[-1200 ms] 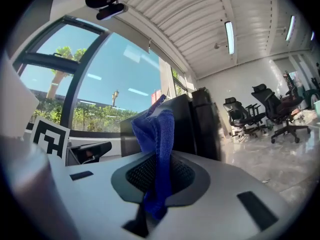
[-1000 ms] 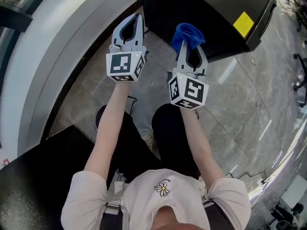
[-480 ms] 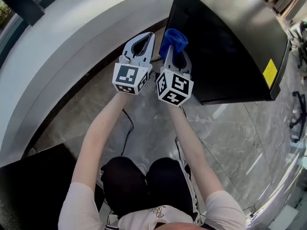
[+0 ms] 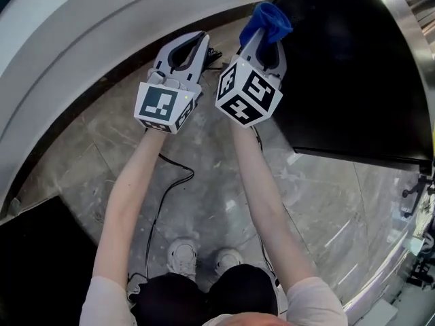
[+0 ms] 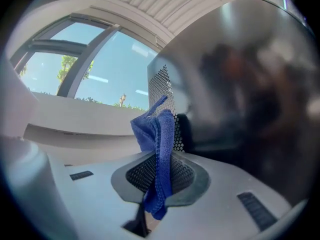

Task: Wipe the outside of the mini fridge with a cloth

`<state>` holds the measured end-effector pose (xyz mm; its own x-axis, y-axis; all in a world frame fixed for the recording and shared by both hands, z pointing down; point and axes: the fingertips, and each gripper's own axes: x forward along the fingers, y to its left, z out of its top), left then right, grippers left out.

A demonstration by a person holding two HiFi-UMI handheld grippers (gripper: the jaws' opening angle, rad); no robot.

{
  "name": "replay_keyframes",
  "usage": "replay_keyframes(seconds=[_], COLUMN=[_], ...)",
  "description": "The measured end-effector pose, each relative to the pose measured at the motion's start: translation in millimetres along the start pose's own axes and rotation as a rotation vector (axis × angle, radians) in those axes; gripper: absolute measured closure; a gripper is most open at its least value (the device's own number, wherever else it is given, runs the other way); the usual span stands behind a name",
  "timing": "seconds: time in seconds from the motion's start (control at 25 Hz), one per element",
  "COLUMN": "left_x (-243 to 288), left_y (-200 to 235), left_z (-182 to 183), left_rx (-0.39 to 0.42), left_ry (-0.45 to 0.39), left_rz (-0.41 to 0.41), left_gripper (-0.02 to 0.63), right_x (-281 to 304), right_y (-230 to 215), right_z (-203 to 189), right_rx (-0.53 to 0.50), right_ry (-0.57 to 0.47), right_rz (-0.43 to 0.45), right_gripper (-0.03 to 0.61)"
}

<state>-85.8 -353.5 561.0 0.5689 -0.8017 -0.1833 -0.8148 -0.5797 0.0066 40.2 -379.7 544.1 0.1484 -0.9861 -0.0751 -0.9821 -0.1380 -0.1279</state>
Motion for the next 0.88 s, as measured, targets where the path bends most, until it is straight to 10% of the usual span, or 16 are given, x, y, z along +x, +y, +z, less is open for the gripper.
replay_keyframes(seconds=[0.88], left_x=[-19.6], left_y=[-105.3], left_z=[14.5], left_rx=[-0.12], left_ry=[-0.013], left_rz=[-0.037], left_gripper=[0.609], right_x=[-99.7], right_y=[-91.7], right_z=[41.2], right_rx=[-0.068], right_ry=[-0.062], right_rz=[-0.126], right_gripper=[0.517])
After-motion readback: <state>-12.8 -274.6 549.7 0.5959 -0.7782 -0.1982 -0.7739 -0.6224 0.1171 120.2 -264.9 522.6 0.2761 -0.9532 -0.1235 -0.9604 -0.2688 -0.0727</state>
